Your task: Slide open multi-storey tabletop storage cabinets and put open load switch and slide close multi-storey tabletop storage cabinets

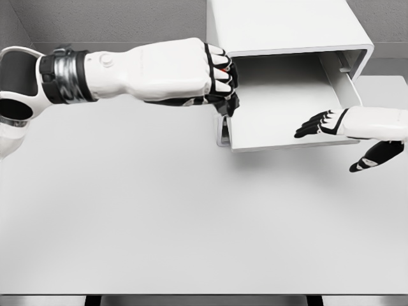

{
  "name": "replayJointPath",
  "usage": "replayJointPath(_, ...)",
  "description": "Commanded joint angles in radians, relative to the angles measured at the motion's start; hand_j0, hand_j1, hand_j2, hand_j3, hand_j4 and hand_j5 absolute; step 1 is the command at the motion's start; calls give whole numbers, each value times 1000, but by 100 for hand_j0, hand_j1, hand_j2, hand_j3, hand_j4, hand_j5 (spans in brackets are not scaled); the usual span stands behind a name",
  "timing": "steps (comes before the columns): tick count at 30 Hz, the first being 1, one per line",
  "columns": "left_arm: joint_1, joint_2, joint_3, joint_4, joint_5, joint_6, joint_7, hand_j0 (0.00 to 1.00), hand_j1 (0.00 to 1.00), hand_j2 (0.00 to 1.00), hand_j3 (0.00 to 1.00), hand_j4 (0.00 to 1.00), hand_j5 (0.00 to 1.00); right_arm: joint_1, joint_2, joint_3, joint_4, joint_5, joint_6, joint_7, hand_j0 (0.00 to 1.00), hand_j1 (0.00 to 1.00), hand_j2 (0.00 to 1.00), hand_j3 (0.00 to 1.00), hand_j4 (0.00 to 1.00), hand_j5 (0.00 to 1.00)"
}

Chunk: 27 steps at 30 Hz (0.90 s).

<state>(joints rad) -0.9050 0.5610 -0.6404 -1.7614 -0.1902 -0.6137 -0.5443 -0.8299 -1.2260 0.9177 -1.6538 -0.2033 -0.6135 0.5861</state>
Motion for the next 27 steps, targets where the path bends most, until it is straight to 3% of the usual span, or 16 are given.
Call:
replayJointPath(1, 0, -32, -22, 2, -3, 3, -12, 45, 45, 45, 45, 45, 45, 0, -17, -3, 0, 7, 3, 0, 100, 100, 100, 100, 100, 100)
replayJointPath(7, -9, -111, -61, 31, -46, 3, -34, 45, 45, 45, 45, 45, 45, -6, -44, -43, -1, 55, 3, -3, 100, 100, 100, 100, 100, 100)
replayJointPath(13, -41, -165, -96, 120, -81, 3, -54, 45, 45, 45, 45, 45, 45, -8, -127, -112, -4, 56, 3, -2, 100, 100, 100, 100, 100, 100)
replayJointPath(27, -54, -308, -102, 296, -209, 3, -52, 46, 46, 46, 46, 46, 46, -11, -112, -119, 2, 93, 3, -22, 100, 100, 100, 100, 100, 100)
